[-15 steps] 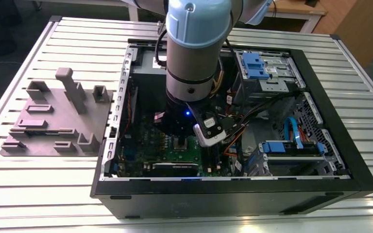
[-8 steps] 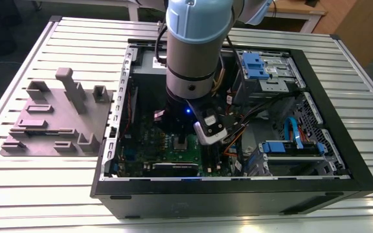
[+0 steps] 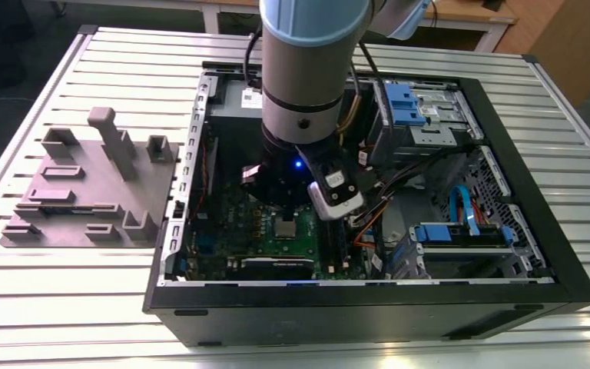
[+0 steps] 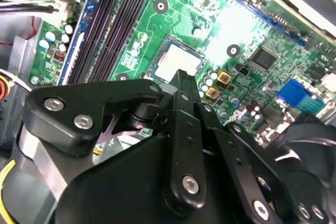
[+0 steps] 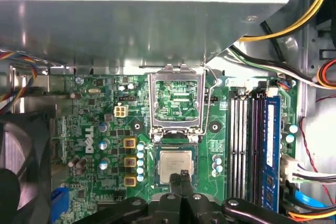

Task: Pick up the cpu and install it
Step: 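Close the cpu cover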

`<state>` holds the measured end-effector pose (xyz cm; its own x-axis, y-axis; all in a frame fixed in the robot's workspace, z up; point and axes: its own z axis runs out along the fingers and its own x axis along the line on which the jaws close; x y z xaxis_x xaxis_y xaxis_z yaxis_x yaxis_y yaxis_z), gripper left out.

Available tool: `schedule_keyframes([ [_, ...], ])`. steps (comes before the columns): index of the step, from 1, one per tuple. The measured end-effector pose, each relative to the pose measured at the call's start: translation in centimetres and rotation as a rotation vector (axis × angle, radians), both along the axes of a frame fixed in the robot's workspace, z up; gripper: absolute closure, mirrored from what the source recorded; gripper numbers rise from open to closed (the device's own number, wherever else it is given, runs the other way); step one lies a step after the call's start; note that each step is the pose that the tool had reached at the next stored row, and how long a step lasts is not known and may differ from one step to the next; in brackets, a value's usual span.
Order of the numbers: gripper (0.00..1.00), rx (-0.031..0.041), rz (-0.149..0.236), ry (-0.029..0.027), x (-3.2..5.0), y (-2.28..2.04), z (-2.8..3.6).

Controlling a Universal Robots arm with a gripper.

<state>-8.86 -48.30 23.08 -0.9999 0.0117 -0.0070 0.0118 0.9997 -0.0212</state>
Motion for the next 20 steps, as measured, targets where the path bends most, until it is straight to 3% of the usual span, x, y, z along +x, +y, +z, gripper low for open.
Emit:
schedule_keyframes([
  [13, 0.9, -0.0002, 0.196, -0.0011, -0.01, 0.0, 0.0],
  [20, 0.9, -0.0002, 0.216, -0.0012, -0.01, 0.0, 0.0],
])
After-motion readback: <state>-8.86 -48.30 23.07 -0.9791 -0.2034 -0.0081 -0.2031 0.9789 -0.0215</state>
